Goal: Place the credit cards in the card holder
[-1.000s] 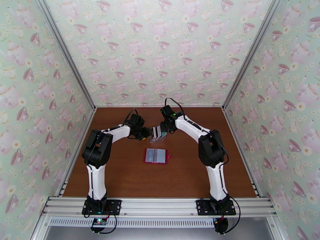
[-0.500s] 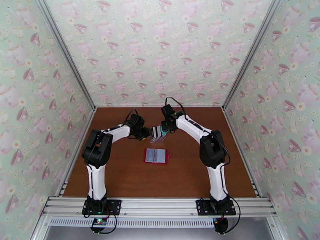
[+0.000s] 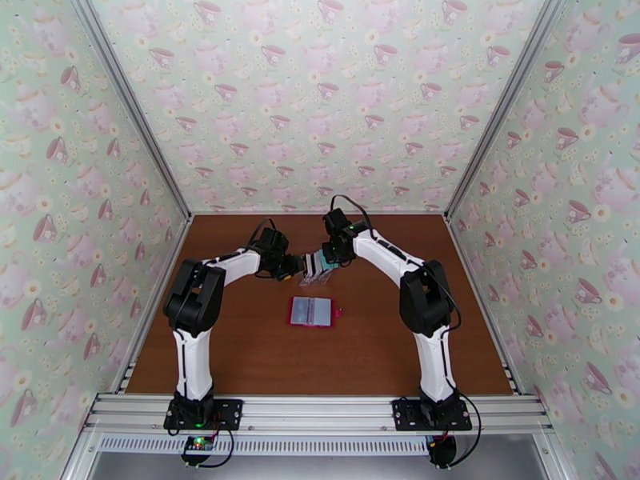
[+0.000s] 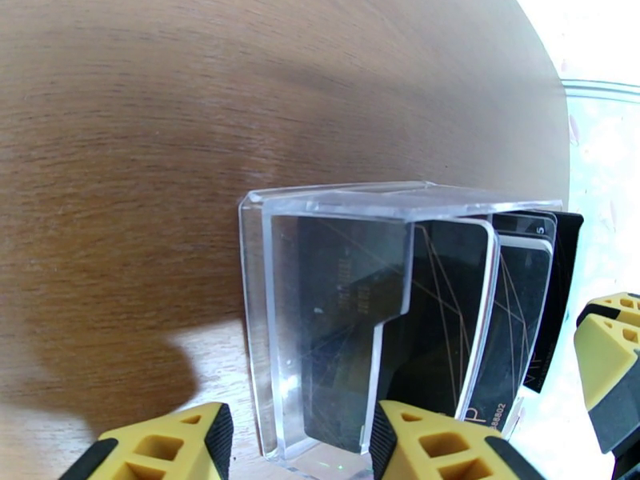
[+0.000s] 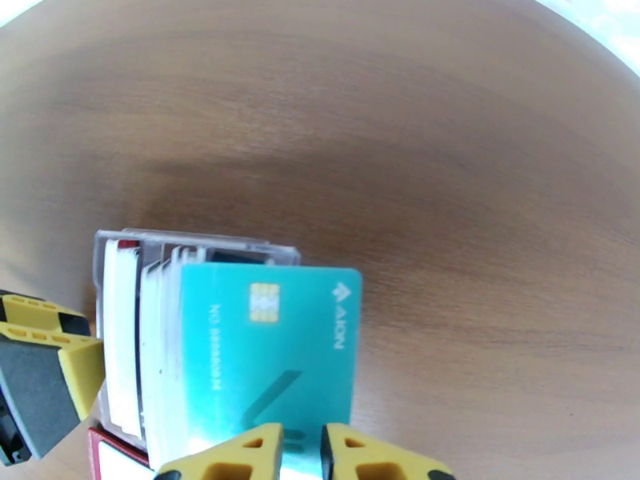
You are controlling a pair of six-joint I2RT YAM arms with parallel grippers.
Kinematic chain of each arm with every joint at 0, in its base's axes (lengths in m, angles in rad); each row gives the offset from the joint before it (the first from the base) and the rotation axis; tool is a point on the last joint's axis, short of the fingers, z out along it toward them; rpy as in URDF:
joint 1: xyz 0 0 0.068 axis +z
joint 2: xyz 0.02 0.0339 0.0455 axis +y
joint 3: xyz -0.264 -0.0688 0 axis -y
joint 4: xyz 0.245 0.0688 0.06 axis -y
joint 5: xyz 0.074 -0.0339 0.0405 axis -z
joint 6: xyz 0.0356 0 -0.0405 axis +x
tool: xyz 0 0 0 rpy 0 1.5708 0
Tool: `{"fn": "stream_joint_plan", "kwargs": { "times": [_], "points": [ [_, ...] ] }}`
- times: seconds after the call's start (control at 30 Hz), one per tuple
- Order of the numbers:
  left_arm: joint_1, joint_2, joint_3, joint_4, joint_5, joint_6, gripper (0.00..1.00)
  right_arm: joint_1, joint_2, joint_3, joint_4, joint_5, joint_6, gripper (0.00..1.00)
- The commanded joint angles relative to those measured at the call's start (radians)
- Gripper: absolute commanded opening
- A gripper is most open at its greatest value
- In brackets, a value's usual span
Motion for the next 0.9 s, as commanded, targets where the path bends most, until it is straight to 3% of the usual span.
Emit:
{"fn": "stream_joint_plan", "kwargs": {
  "times": [0.0,0.43,0.87],
  "points": [
    [0.013,0.014,0.017,-0.013,-0.017,-0.007,0.51,-0.001,-0.022,0.004,0.012,-0.031,0.015,0.28],
    [0.012,0.019,0.019,-0.014,-0.014,-0.004,0.51,-0.023,-0.119,-0.003,0.033,-0.047,0.035,0.51],
    [0.013,0.027,0.017,-0.006,0.008,0.007,0.51,-0.238,-0.161,-0.292,0.396,-0.547,0.18,0.49]
  ]
}}
